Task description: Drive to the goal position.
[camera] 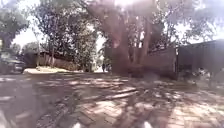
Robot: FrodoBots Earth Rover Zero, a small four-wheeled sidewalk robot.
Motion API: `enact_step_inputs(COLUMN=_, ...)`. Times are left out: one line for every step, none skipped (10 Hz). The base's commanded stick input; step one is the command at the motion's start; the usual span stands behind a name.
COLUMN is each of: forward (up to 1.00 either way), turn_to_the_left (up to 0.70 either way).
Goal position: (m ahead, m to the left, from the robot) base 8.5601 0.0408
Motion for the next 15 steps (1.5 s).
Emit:
enact_step_inputs(forward=0.7, turn_to_the_left=0.0)
enact_step_inputs(forward=0.7, turn_to_the_left=0.0)
enact_step_inputs(forward=0.7, turn_to_the_left=0.0)
enact_step_inputs(forward=0.7, turn_to_the_left=0.0)
enact_step_inputs(forward=0.7, turn_to_the_left=0.0)
enact_step_inputs(forward=0.7, turn_to_the_left=0.0)
enact_step_inputs(forward=0.7, turn_to_the_left=0.0)
enact_step_inputs(forward=0.7, turn_to_the_left=0.0)
enact_step_inputs(forward=0.7, turn_to_the_left=0.0)
enact_step_inputs(forward=0.7, turn_to_the_left=0.0)
enact_step_inputs(forward=0.7, turn_to_the_left=0.0)
enact_step_inputs(forward=0.7, turn_to_the_left=0.0)
enact_step_inputs(forward=0.7, turn_to_the_left=0.0)
enact_step_inputs(forward=0.7, turn_to_the_left=0.0)
enact_step_inputs(forward=0.7, turn_to_the_left=0.0)
